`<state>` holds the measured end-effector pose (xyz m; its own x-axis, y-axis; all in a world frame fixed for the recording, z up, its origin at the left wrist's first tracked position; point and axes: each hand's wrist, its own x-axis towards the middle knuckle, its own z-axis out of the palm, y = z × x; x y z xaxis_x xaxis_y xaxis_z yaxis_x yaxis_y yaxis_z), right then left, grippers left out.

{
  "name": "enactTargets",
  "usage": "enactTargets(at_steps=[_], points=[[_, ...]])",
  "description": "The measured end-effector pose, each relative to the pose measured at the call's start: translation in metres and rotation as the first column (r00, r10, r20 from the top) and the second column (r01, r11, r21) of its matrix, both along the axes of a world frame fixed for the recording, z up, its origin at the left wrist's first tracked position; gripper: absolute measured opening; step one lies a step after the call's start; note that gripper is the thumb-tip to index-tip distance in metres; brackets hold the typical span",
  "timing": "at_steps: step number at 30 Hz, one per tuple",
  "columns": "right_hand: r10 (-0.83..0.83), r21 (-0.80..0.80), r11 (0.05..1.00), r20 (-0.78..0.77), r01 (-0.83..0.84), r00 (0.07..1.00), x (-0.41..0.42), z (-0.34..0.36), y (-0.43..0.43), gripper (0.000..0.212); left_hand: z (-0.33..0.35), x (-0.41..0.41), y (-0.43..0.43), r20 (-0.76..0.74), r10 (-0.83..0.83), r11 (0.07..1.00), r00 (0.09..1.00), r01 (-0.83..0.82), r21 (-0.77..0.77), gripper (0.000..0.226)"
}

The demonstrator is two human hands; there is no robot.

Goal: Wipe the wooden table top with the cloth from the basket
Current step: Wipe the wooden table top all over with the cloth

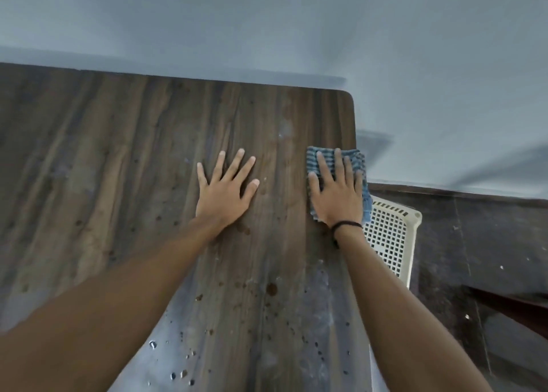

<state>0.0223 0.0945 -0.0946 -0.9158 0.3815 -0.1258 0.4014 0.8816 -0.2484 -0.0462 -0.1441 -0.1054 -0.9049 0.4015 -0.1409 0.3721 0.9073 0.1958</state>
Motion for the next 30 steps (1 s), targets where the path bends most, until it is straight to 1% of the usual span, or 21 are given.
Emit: enactTargets(at_steps=[1,2,4,5,6,8,9,10,12,13,14,16,18,20,22,23,24,26,27,28,30], points=[[-0.058,-0.008,0.998,0.015,0.058,0.998,-0.002,-0.001,-0.009,0.059,-0.001,0.002,-0.002,0.003,0.010,1.000,1.000,-0.010,0.007,0.062],[-0.024,0.002,1.000,0.019,0.024,1.000,0.001,-0.002,-0.021,0.059,-0.001,0.003,-0.003,-0.008,0.016,1.000,1.000,-0.016,0.018,0.061],[0.171,0.023,0.985,-0.002,-0.171,0.985,0.017,-0.005,-0.026,0.059,-0.002,0.002,0.000,-0.034,0.012,1.000,0.999,-0.011,0.029,0.060],[0.221,0.009,0.975,-0.005,-0.221,0.975,0.025,-0.006,-0.019,0.059,-0.003,0.002,0.001,-0.034,0.007,0.999,0.999,-0.006,0.032,0.060],[0.192,-0.001,0.981,0.001,-0.192,0.981,0.027,-0.005,-0.011,0.059,-0.004,0.003,0.001,-0.036,0.007,0.999,0.999,-0.006,0.034,0.059],[-0.006,0.000,1.000,-0.002,0.006,1.000,0.022,-0.002,-0.005,0.059,-0.004,0.004,0.001,-0.048,0.013,0.999,0.999,-0.012,0.034,0.059],[-0.075,0.005,0.997,-0.001,0.075,0.997,0.019,-0.004,-0.008,0.059,-0.001,0.003,0.001,-0.032,0.018,0.999,0.999,-0.016,0.040,0.060],[-0.071,0.015,0.997,0.004,0.071,0.997,0.018,-0.005,-0.015,0.059,0.004,0.002,0.002,0.003,0.018,0.999,1.000,-0.019,0.047,0.061],[0.043,0.020,0.999,0.002,-0.043,0.999,0.024,-0.004,-0.020,0.059,0.020,-0.003,0.004,0.108,0.004,1.000,0.994,-0.007,0.025,0.069],[0.085,0.006,0.996,-0.003,-0.085,0.996,0.026,-0.003,-0.016,0.059,0.031,-0.007,0.005,0.192,-0.007,1.000,0.981,0.008,-0.008,0.078],[0.094,-0.007,0.996,-0.003,-0.094,0.996,0.027,0.000,-0.011,0.060,0.042,-0.011,0.005,0.302,-0.009,0.999,0.953,0.025,-0.048,0.088],[0.052,-0.012,0.999,0.007,-0.052,0.999,0.023,0.003,-0.008,0.060,0.060,-0.014,0.009,0.508,0.016,0.991,0.861,0.055,-0.125,0.112],[0.004,-0.024,1.000,0.022,-0.003,1.000,0.024,0.003,-0.020,0.059,0.067,-0.007,0.015,0.599,0.035,0.974,0.800,0.108,-0.202,0.129],[0.090,-0.005,0.996,0.012,-0.090,0.996,0.041,0.001,-0.028,0.059,0.066,0.004,0.023,0.609,0.050,0.960,0.792,0.131,-0.249,0.137],[0.249,-0.002,0.969,-0.020,-0.249,0.968,0.062,0.000,-0.014,0.058,0.064,0.009,0.026,0.584,0.050,0.959,0.810,0.125,-0.256,0.140],[0.273,-0.004,0.962,-0.019,-0.273,0.962,0.065,0.000,-0.005,0.058,0.064,0.010,0.026,0.569,0.047,0.962,0.821,0.117,-0.249,0.141],[0.225,0.000,0.974,-0.012,-0.225,0.974,0.060,0.001,0.000,0.058,0.065,0.010,0.024,0.558,0.045,0.963,0.829,0.113,-0.245,0.141],[0.004,-0.018,1.000,0.014,-0.004,1.000,0.048,0.000,-0.009,0.059,0.065,0.010,0.023,0.556,0.045,0.960,0.830,0.119,-0.254,0.142],[-0.049,-0.018,0.999,0.012,0.049,0.999,0.044,0.000,-0.023,0.059,0.064,0.010,0.024,0.559,0.047,0.957,0.828,0.123,-0.262,0.143],[0.000,-0.005,1.000,-0.003,0.000,1.000,0.047,-0.001,-0.036,0.059,0.065,0.010,0.025,0.560,0.052,0.955,0.827,0.122,-0.270,0.143],[0.235,0.003,0.972,-0.033,-0.235,0.971,0.059,-0.005,-0.041,0.059,0.066,0.010,0.027,0.557,0.069,0.953,0.827,0.110,-0.282,0.144]])
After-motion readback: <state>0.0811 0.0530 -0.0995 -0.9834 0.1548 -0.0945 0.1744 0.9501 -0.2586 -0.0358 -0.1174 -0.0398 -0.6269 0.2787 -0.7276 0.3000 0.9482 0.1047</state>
